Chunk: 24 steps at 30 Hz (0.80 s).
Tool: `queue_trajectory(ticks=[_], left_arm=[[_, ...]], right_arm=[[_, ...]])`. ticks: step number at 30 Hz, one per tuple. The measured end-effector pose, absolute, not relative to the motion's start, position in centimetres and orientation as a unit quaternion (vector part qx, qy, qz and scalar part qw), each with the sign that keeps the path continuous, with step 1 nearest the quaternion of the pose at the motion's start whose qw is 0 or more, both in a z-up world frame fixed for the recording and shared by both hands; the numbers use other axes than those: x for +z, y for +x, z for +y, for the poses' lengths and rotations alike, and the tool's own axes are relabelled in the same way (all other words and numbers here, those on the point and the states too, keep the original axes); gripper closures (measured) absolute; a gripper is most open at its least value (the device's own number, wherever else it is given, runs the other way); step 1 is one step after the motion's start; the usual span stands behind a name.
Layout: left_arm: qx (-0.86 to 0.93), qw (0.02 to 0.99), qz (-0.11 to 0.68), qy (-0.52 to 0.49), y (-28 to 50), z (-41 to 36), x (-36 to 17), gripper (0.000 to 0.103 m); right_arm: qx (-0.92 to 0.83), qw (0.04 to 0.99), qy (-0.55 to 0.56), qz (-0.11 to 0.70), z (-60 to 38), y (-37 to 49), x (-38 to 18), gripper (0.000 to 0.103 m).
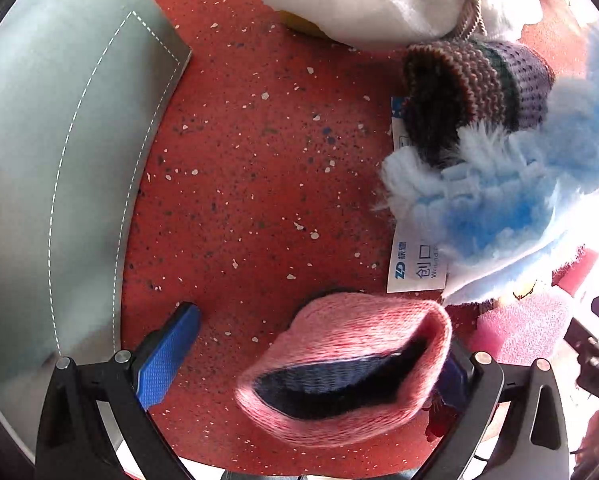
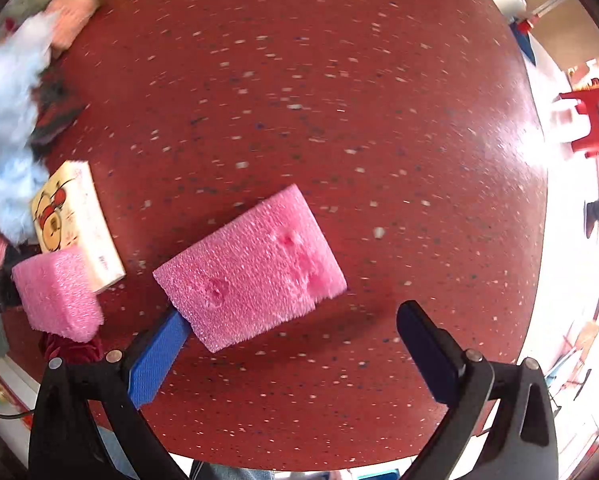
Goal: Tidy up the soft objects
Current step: 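Grasp the pink-and-navy knit cuff with the left gripper while the right grasps a pink sponge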
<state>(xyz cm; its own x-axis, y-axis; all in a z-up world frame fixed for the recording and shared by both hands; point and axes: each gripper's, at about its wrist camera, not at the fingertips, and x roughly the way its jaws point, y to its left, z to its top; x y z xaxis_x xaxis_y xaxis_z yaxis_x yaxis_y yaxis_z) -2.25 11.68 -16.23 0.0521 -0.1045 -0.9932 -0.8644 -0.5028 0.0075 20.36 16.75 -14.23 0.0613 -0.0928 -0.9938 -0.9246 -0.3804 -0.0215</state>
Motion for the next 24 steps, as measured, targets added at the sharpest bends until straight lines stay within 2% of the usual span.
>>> queue_trajectory(ticks=[4, 15, 24], left_arm=[[0.581, 0.325, 0.371, -0.648, -2.0, 11.9, -16.1, 0.000], [0.592, 0.331, 0.363, -0.638, -0.7, 8.8, -15.8, 0.000], [0.588, 0.303, 0.350, -0.664, -1.4, 9.2, -16.7, 0.000]], right_arm=[[0.581, 0.347, -0.623, 0.391, 16.9, 21.1, -13.5, 0.000], [0.618, 0.293, -0.668, 0.293, 16.7, 14.7, -14.6, 0.000], [0.617, 0.290, -0.670, 0.293, 16.5, 16.7, -14.4, 0.000]])
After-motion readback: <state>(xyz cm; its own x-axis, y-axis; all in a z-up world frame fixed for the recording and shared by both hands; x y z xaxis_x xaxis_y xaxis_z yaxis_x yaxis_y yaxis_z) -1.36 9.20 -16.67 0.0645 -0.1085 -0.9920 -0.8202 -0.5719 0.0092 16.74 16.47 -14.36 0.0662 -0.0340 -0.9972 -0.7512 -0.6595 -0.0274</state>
